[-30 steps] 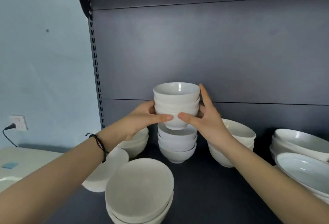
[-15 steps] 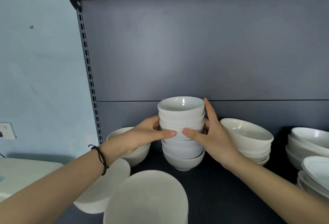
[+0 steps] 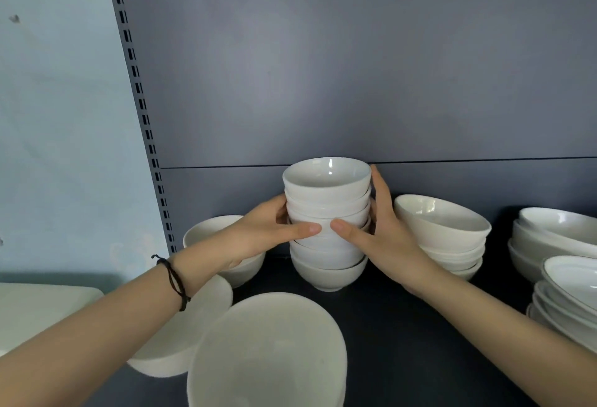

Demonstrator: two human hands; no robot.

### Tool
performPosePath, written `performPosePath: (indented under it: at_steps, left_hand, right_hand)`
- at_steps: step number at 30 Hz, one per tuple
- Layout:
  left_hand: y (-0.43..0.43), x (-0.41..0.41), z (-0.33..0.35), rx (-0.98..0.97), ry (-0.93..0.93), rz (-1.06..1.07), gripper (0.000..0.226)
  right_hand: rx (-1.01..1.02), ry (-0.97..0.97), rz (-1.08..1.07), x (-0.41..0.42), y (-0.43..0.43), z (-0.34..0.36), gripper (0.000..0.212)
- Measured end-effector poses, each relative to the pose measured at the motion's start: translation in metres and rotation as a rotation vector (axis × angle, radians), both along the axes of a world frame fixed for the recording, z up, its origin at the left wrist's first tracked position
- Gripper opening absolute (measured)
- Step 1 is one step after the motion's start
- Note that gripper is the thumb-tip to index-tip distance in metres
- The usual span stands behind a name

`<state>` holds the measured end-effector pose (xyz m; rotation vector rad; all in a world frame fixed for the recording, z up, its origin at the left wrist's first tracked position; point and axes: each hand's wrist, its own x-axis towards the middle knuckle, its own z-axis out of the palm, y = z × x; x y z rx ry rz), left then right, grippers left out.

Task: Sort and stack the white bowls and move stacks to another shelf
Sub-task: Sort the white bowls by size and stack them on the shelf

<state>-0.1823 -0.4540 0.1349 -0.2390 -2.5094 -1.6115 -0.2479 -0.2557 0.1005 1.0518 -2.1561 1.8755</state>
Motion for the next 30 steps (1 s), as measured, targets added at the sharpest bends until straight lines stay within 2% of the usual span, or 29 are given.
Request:
performPosePath:
  at_steps: [4, 6, 11, 18, 21, 24, 26, 30]
  left_hand:
    - [-0.003, 0.009, 0.002, -0.009, 0.023, 0.031, 0.043]
    - [-0.008, 0.017, 0.004, -0.083, 0.062, 0.098, 0.040]
    - [-0.024, 0.044, 0.008, -0.348, 0.163, 0.250, 0.036]
    - [-0.040, 0.092, 0.004, -0.457, 0.224, 0.291, 0.023]
    - [-0.047, 0.115, 0.001, -0.618, 0.254, 0.299, 0.026]
    - [-0.052, 0.139, -0.004, -0.875, 0.296, 0.257, 0.031]
    - [-0.052, 0.155, -0.007, -1.023, 0.325, 0.241, 0.033]
    - [-0.054, 0.183, -0.018, -1.123, 0.411, 0.211, 0.042]
  right_hand:
    - [0.021, -0.028, -0.033, 0.004, -0.001, 0.002, 0.108]
    - [0.030, -0.039, -0.069, 0.007, 0.001, 0.002, 0.109]
    - [0.064, -0.068, -0.161, 0.017, 0.005, 0.004, 0.093]
    - [0.059, -0.108, -0.255, 0.046, -0.001, 0.008, 0.087]
    - [0.061, -0.073, -0.345, 0.067, -0.001, 0.006, 0.069]
    - [0.237, 0.106, -0.427, 0.086, 0.009, -0.005, 0.040]
    - [0.402, 0.257, -0.372, 0.097, 0.023, -0.011, 0.028]
    - [0.751, 0.467, -0.157, 0.126, 0.052, -0.017, 0.041]
